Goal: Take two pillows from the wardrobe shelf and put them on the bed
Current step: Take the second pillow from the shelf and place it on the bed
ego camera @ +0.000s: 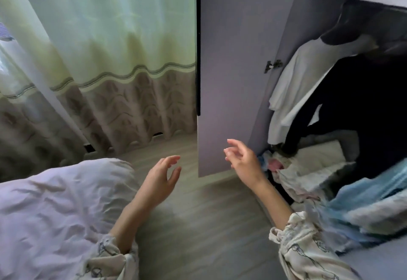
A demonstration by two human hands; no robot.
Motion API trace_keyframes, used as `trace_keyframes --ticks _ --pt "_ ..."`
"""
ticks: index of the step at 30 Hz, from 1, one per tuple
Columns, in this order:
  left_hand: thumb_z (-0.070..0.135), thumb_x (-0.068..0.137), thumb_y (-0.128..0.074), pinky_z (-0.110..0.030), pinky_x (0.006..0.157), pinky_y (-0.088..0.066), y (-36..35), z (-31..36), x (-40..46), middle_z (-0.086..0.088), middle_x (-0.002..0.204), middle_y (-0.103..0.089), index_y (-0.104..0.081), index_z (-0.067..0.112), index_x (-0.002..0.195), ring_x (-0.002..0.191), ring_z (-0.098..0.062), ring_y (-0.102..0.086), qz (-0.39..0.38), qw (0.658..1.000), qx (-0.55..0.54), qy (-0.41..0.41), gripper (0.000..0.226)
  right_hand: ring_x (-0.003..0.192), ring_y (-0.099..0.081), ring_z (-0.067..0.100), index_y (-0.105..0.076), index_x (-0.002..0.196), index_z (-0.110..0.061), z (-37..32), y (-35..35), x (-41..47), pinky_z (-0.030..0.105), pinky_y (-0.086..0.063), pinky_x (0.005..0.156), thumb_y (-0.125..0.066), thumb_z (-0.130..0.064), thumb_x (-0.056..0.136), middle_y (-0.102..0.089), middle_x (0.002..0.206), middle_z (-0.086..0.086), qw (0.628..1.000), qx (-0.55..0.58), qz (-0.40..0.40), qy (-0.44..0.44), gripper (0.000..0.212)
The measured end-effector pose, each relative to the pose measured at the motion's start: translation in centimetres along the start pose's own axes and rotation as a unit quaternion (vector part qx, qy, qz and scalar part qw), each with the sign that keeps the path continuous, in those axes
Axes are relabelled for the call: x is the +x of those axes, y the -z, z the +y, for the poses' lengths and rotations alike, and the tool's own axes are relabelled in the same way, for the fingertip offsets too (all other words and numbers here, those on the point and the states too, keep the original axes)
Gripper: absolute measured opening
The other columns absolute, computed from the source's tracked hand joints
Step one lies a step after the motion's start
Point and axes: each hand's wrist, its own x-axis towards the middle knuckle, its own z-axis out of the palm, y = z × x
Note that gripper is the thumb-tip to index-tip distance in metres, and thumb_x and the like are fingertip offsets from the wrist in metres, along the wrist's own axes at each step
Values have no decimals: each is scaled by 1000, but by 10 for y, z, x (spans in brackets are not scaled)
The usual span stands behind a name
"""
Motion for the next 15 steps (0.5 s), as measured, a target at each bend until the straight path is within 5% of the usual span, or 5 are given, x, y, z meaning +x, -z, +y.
trace_keyframes --ticks 10,15 --pt "24 92 -51 -30 87 -44 -34 89 226 -3 115 -58 -54 18 124 103 -21 -58 -25 986 -20 -165 33 103 -59 17 -49 128 -19 -33 113 150 28 -47 87 -50 -27 93 -60 115 4 991 -22 122 47 36" --pt "29 94 -46 -26 92 -40 -59 176 326 3 123 -55 -48 23 129 112 -13 -52 -58 962 -34 -266 36 92 -58 8 -48 130 -17 -66 196 200 5 -44 73 -49 -25 94 -59 112 1 971 -68 210 90 36"
